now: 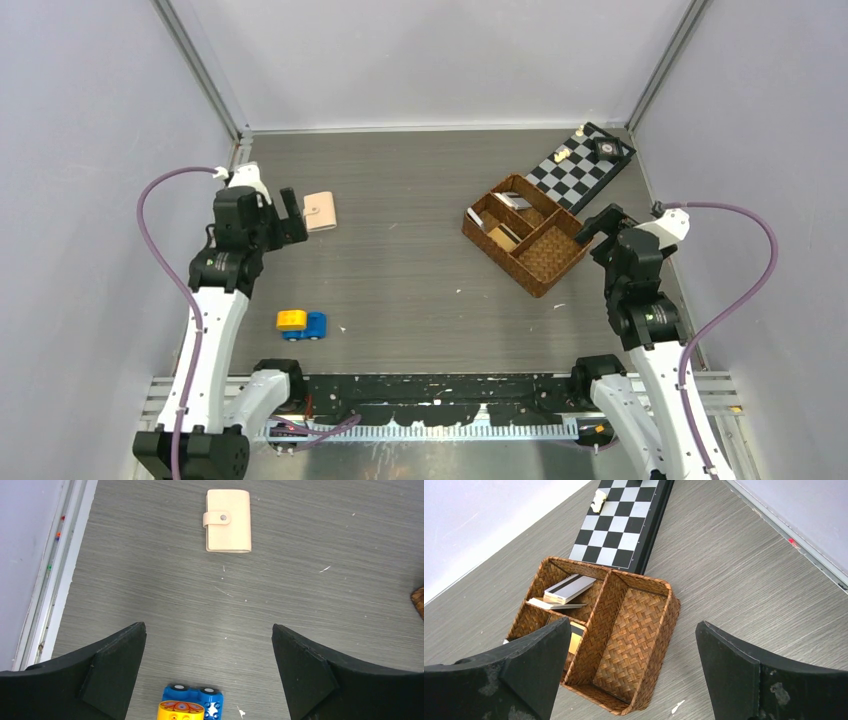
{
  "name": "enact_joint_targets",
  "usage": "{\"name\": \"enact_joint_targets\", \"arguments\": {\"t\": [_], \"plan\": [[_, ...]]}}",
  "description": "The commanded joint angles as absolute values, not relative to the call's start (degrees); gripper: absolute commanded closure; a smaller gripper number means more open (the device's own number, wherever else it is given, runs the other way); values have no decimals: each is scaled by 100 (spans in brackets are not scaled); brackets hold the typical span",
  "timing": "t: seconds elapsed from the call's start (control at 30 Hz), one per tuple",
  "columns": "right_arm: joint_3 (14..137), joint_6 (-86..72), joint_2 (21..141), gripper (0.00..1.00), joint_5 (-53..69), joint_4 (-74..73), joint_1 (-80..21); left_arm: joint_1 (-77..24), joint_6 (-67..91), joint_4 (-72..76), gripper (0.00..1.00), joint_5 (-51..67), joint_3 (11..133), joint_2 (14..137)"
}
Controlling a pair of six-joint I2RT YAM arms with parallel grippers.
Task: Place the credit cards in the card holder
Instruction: Move the card holder to the center of the board.
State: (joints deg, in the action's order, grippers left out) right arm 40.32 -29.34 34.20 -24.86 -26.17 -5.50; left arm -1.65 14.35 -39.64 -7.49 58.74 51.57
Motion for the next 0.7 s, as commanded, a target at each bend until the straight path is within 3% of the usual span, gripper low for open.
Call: {"name": "enact_joint_targets", "arguments": {"t": [0.0,0.33,0.67], "plan": [[4161,-2980,3544,1,-2541,-2378,-533,-158,1438,-3946,0,-849,5876,5595],[4012,-2932,3436,1,-2285,-2275,-533,-158,1384,-4209,0,437,6748,8021],[3985,-2892,3479,0,-1952,-2276,-541,-153,1320,-4336,4,341,7942,10183]]}}
